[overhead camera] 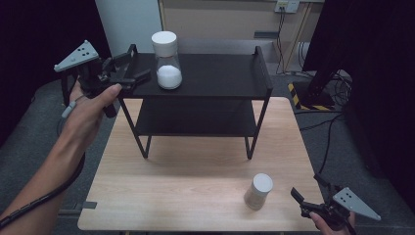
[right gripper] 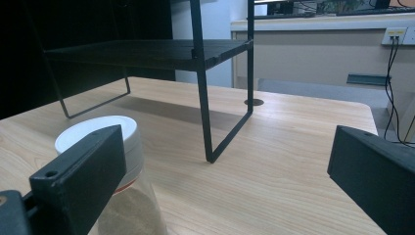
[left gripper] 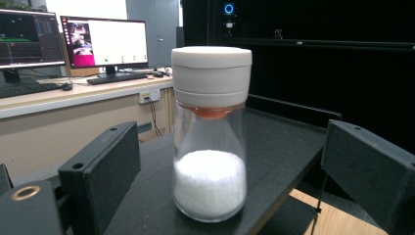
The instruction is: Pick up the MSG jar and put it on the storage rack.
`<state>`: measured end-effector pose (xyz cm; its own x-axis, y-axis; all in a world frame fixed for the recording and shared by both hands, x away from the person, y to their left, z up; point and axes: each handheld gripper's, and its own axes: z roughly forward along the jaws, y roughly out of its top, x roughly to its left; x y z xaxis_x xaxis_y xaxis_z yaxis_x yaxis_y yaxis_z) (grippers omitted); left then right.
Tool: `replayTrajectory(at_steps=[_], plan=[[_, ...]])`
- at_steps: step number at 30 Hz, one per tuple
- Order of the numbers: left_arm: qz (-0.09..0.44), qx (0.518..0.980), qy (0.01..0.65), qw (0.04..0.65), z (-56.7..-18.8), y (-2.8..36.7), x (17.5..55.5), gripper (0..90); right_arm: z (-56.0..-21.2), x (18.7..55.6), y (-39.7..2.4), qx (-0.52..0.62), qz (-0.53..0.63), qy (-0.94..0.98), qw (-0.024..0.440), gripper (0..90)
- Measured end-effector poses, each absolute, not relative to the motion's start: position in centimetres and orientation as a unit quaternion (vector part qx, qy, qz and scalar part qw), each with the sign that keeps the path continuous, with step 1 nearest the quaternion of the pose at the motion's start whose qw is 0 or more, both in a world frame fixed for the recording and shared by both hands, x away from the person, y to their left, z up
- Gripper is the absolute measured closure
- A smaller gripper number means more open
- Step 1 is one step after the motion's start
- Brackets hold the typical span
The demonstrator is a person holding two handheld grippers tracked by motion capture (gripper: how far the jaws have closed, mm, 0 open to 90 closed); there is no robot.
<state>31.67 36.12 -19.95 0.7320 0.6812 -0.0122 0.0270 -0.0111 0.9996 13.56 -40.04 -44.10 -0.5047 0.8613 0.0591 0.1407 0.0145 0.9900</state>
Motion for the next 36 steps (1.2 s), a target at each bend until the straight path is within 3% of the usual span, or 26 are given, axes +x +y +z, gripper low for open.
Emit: replayTrajectory(at_steps=[23,36], plan=[[0.222,0.664,0.242,0.672,-23.7,35.6,28.0,5.6,-44.1,13.6,-39.7,0.386,0.581,0.647,0.307,1.5],[0.241,0.674,0.238,0.656,-25.8,35.4,25.7,5.6,-44.3,14.0,-39.1,0.382,0.579,0.655,0.299,1.5]])
